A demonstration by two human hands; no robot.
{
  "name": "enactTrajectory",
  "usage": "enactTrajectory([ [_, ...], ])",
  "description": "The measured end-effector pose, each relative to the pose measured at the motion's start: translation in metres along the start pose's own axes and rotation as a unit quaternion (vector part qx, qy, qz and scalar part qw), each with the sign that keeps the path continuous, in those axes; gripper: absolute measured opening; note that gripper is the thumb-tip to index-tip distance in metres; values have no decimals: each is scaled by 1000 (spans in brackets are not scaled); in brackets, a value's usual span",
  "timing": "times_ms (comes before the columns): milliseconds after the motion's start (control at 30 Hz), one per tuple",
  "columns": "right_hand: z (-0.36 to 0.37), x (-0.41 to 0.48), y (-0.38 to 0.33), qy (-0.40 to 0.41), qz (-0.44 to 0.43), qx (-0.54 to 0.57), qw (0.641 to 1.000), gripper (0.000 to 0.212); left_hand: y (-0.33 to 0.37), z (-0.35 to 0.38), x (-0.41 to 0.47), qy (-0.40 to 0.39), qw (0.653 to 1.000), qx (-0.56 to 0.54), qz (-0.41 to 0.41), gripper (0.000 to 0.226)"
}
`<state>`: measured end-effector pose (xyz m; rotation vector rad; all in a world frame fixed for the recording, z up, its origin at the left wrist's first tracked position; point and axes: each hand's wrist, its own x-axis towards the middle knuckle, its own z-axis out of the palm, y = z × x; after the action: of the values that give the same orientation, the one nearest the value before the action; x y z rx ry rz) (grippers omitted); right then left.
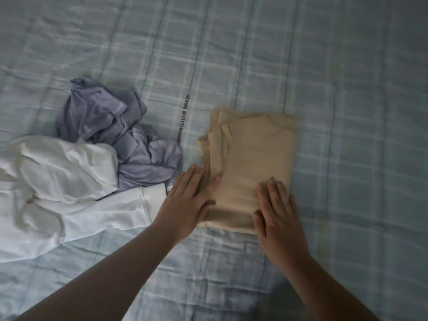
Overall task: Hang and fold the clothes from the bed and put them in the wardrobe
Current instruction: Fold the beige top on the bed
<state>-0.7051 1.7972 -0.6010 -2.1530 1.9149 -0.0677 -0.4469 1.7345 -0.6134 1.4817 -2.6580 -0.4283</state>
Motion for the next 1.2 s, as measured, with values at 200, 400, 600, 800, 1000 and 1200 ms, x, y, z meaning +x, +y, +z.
enactTrajectory([
  [200,-11,-8,14,-46,-122,-69,989,87,43,-19,11,12,987,-5,159,71],
  [400,-13,0,23,-73,-166,-120,976,72,26,-4,19,-125,981,93,115,102],
  [600,-12,-4,14,-68,-138,-135,979,63,41,-4,15,-149,970,157,109,102],
  [800,-28,-18,16,-62,-137,-112,982,72,49,-10,-2,-120,975,146,114,73],
  [1000,-29,-110,19,-112,-163,-89,976,64,79,-26,-74,-216,959,71,169,92],
  [1200,-12,-154,3,-202,-105,-14,974,69,106,-18,-105,-334,935,-1,117,88],
])
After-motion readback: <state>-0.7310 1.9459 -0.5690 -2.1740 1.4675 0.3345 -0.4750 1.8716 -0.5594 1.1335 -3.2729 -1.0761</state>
